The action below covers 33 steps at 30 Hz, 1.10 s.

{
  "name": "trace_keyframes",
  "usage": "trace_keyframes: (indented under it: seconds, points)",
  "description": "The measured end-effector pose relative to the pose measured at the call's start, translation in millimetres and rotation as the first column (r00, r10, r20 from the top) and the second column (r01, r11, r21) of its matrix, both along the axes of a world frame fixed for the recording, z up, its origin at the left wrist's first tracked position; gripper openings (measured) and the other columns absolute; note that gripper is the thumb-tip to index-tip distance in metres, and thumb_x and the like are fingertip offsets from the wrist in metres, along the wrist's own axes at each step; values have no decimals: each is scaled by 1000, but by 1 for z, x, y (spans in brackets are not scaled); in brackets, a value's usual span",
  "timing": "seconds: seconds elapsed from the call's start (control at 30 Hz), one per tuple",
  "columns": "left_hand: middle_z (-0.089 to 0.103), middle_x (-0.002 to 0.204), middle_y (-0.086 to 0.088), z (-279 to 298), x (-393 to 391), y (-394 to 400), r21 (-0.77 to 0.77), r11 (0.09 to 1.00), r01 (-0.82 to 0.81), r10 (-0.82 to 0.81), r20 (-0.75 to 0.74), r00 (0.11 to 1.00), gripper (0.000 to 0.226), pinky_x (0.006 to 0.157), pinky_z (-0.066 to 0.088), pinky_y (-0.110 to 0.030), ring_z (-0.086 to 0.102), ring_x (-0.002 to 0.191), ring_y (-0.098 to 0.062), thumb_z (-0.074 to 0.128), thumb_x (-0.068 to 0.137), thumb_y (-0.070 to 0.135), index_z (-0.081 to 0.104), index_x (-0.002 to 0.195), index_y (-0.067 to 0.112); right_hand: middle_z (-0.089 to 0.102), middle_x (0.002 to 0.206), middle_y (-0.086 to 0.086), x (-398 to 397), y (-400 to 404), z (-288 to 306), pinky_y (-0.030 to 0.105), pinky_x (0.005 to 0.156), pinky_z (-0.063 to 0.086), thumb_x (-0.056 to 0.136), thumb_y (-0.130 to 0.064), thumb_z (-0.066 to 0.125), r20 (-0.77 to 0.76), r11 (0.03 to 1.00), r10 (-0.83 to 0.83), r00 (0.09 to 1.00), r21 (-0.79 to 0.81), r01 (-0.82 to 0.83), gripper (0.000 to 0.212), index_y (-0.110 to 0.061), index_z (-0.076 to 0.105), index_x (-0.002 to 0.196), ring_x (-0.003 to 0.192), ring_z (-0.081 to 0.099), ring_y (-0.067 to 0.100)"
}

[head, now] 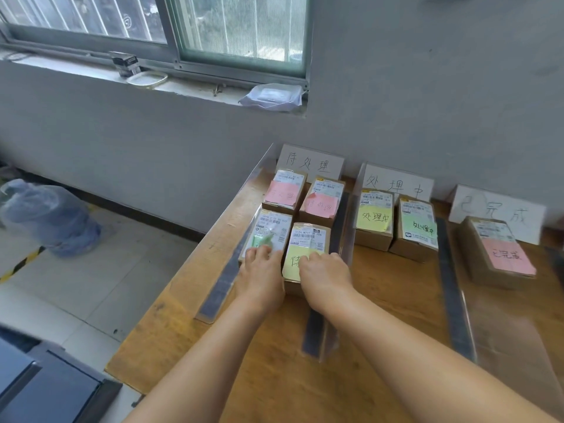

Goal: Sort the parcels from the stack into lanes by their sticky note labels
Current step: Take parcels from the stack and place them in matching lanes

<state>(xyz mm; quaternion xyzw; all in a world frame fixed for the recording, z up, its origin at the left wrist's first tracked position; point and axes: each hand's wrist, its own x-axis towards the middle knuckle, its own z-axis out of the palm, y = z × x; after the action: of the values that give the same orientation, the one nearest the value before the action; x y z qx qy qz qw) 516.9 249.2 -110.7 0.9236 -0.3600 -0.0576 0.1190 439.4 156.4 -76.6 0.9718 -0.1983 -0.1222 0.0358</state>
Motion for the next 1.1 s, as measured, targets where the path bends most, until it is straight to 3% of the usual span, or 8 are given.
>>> trace_keyframes:
  seconds: [0.17,0.3,0.37,0.43,0.5,0.63,0.87,1.1]
  points:
    - [18,148,-5,-7,10,-1,66,997,41,-41,-1,999,48,102,33,-38,22,131,-27,60,85,15,43,128,26,54,122,12,17,-4,-2,36,90,37,94,-14,44,-18,999,-39,999,-33,38,31,-9,48,124,111,52,28]
    - [-13,147,12,-10,13,-2,18,998,64,-63,-53,997,80,95,42,-37,28,131,-25,60,82,1,24,140,41,53,125,13,24,-10,-2,36,93,38,95,-16,44,-26,997,-71,997,-29,70,35,-8,46,129,115,51,29]
    - [-20,151,8,-12,13,-3,32,996,79,-77,-42,996,86,97,42,-38,27,134,-27,59,84,1,13,143,44,53,124,12,24,-11,-1,37,93,38,95,-16,45,-25,997,-74,997,-20,74,35,-9,46,129,114,51,29]
    - [-16,155,-1,-12,13,-4,45,996,77,-76,-29,997,86,98,41,-38,27,135,-28,58,87,3,8,144,43,53,124,11,22,-12,0,36,94,38,94,-16,46,-15,997,-76,997,4,76,35,-9,46,128,113,51,28]
    - [4,157,-8,-12,12,-5,61,994,85,-86,2,996,83,102,38,-36,30,135,-27,58,89,7,7,147,38,53,124,10,19,-12,1,36,96,36,94,-17,48,6,997,-73,997,32,73,35,-10,45,128,114,50,27]
    - [38,144,-3,-9,9,-10,46,992,121,-123,41,992,77,108,28,-34,34,131,-21,54,93,18,3,151,24,51,126,8,11,-10,7,35,102,29,91,-20,54,70,998,-41,997,54,38,38,-11,43,126,117,46,27]
    - [26,152,-1,16,-12,-19,-72,990,124,-121,44,992,74,114,16,-35,19,141,-21,54,93,28,8,151,20,37,141,5,-20,-17,29,37,113,15,90,-29,57,262,998,-43,964,56,30,60,-12,28,140,132,31,23]
    - [26,152,2,49,-76,-36,-84,976,202,-196,65,978,76,113,18,-35,21,140,-19,54,91,33,7,150,24,11,158,6,-106,-35,41,39,117,1,94,-38,51,304,986,-157,940,107,130,77,-13,7,151,145,7,22]
